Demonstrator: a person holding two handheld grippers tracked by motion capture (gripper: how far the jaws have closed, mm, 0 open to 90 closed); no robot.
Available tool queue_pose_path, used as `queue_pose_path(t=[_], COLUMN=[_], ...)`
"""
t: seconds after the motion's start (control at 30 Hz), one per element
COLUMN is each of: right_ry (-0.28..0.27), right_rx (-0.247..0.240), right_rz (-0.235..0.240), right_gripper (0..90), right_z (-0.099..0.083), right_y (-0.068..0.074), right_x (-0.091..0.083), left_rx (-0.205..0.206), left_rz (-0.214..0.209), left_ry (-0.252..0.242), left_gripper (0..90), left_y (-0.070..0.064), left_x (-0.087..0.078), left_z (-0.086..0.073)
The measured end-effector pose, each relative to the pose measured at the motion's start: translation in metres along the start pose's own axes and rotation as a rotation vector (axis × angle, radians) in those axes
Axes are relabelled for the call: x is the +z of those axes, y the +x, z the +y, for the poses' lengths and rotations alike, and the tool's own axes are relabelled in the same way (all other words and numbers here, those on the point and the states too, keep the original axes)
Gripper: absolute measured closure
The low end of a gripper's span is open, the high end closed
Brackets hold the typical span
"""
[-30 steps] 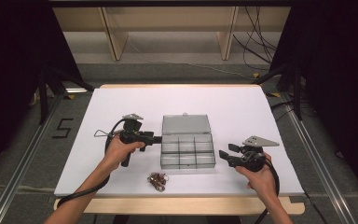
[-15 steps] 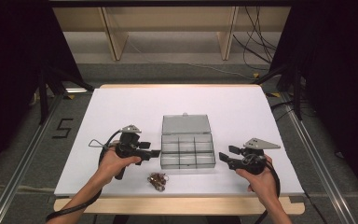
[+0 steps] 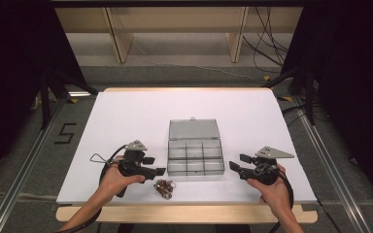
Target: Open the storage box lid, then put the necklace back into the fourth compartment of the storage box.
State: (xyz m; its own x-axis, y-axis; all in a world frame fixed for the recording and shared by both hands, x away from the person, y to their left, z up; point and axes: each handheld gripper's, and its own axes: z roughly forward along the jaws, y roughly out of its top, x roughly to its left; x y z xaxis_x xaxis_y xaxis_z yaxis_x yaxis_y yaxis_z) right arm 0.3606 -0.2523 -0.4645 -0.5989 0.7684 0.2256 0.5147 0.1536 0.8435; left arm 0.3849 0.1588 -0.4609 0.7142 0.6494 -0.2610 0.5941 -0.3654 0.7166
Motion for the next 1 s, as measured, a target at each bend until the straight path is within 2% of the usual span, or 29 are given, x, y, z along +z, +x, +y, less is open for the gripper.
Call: queue_pose_path(t=[0.03, 0.07, 0.1, 0.13, 0.2, 0.3, 0.33, 0.37, 0.4, 0.47, 0.5, 0.53, 0.57, 0.6, 0.63, 0.7, 0.73, 0.77, 0.8, 0.83, 0.87, 0.9, 0.93, 0.97, 1.0], right_ry=[0.010, 0.022, 0.020, 0.001, 0.002, 0.020, 0.010, 0.006, 0.011, 0.006, 0.015, 0.000, 0.009, 0.018, 0.004, 0.009, -0.002, 0.005, 0.022, 0.006, 0.016, 0.005, 0.003, 0.014, 0.014], right_rx=[-0.006, -0.004, 0.012, -0.001, -0.035, 0.005, -0.025, -0.022, 0.017, -0.019, 0.026, -0.022, -0.011, 0.011, -0.026, -0.007, -0.019, 0.012, 0.030, -0.010, 0.026, -0.020, 0.008, 0.024, 0.022], right_rz=[0.009, -0.005, 0.003, -0.004, -0.017, 0.004, -0.012, -0.004, 0.007, -0.001, 0.008, -0.004, 0.011, 0.004, 0.001, 0.000, 0.002, 0.006, 0.006, 0.001, 0.004, -0.006, -0.008, -0.015, -0.008], right_gripper=[42.8, 42.8, 42.8, 42.7, 42.7, 42.5, 42.5, 42.5, 42.4, 42.3, 42.3, 42.2, 42.2, 42.2, 42.0, 41.5, 41.5, 41.5, 41.4, 41.4, 41.4, 41.3, 41.3, 41.3, 41.2], right_z=[0.000, 0.000, -0.001, -0.003, -0.003, -0.003, -0.004, -0.004, -0.005, -0.006, -0.007, -0.007, -0.008, -0.009, -0.009, -0.010, -0.011, -0.011, -0.012, -0.012, -0.012, -0.012, -0.013, -0.013, -0.013], right_y=[-0.001, 0.000, 0.001, 0.000, -0.001, 0.002, 0.001, 0.001, 0.005, 0.003, 0.007, 0.004, 0.004, 0.006, 0.004, 0.005, 0.005, 0.008, 0.009, 0.006, 0.009, 0.005, 0.008, 0.009, 0.008], right_x=[-0.001, -0.002, -0.002, -0.001, -0.002, -0.004, -0.004, -0.005, -0.005, -0.006, -0.007, -0.007, -0.008, -0.009, -0.009, -0.009, -0.010, -0.012, -0.013, -0.013, -0.015, -0.015, -0.015, -0.016, -0.018], left_rx=[-0.005, -0.002, 0.000, 0.002, 0.004, 0.028, 0.034, 0.029, 0.024, 0.033, 0.040, 0.027, 0.037, 0.049, 0.060, 0.056, 0.072, 0.056, 0.081, 0.067, 0.073, 0.075, 0.088, 0.083, 0.084], left_rz=[0.001, -0.001, 0.001, -0.002, 0.004, 0.003, 0.002, -0.007, -0.002, -0.004, -0.002, -0.007, -0.005, -0.005, -0.001, 0.005, 0.007, 0.010, 0.013, 0.009, 0.013, 0.014, 0.011, 0.013, 0.017], left_ry=[-0.003, -0.001, -0.003, 0.002, -0.001, -0.001, 0.002, -0.005, -0.012, -0.004, -0.002, -0.004, 0.006, 0.009, 0.009, 0.010, 0.009, 0.006, 0.019, 0.015, 0.021, 0.023, 0.033, 0.026, 0.024], left_gripper=[31.9, 31.9, 31.8, 31.5, 31.1, 30.0, 29.7, 29.3, 29.1, 28.6, 28.4, 28.3, 28.1, 27.9, 27.8, 27.6, 27.6, 27.6, 27.5, 27.5, 27.4, 27.4, 27.4, 27.4, 27.4], left_y=[-0.001, -0.002, -0.003, -0.004, -0.007, -0.010, -0.011, -0.011, -0.013, -0.015, -0.016, -0.018, -0.019, -0.020, -0.021, -0.024, -0.024, -0.026, -0.025, -0.027, -0.027, -0.028, -0.028, -0.029, -0.029], left_x=[-0.001, -0.002, -0.003, -0.003, -0.004, -0.006, -0.008, -0.008, -0.008, -0.010, -0.010, -0.009, -0.010, -0.011, -0.011, -0.013, -0.013, -0.013, -0.014, -0.013, -0.013, -0.013, -0.013, -0.013, -0.013], left_z=[-0.002, -0.003, -0.005, -0.006, -0.009, -0.013, -0.014, -0.015, -0.017, -0.020, -0.021, -0.023, -0.024, -0.025, -0.026, -0.027, -0.027, -0.029, -0.029, -0.030, -0.031, -0.031, -0.031, -0.032, -0.032])
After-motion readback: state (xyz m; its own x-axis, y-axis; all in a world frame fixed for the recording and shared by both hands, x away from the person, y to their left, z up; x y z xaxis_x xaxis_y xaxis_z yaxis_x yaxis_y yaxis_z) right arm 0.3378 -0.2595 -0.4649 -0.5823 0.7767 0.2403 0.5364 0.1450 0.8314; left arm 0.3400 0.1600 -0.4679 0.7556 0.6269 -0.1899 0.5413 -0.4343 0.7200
